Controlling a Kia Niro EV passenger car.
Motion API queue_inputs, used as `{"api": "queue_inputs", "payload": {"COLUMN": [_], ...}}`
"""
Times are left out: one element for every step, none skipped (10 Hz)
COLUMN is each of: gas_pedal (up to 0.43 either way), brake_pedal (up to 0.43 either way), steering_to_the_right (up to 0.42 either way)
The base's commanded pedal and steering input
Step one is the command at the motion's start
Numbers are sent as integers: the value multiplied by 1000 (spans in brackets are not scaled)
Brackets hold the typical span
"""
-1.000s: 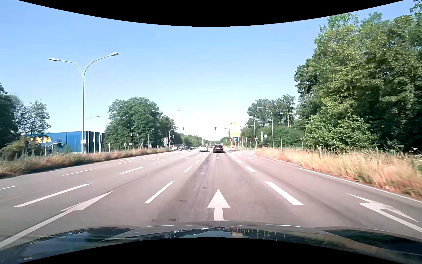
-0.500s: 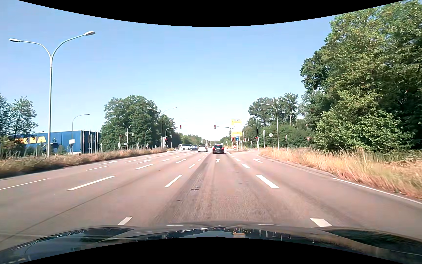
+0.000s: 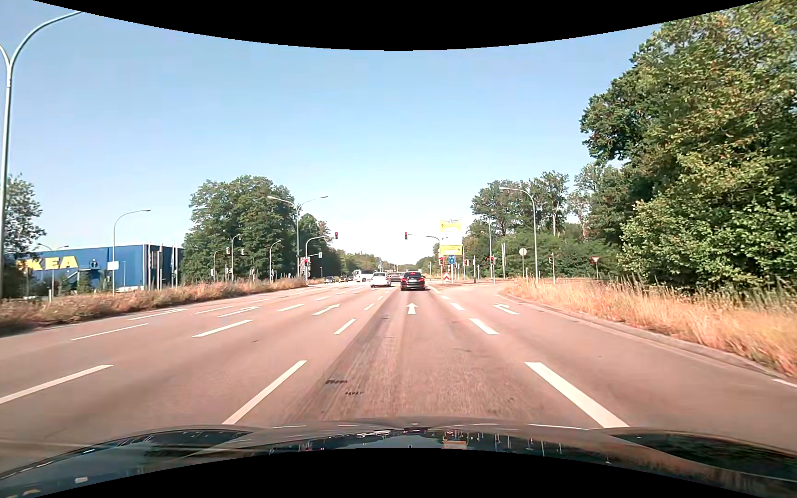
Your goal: Follow the waypoints while adhering to traffic rules and regulations
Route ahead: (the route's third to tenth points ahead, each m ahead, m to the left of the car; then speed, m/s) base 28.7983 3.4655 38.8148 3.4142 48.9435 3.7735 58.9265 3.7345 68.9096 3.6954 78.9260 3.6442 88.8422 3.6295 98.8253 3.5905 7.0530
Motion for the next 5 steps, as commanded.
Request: {"api": "queue_inputs", "payload": {"gas_pedal": [0,0,0,0,0], "brake_pedal": [189,183,171,183,177], "steering_to_the_right": [-2,-2,-2,-2,-2]}}
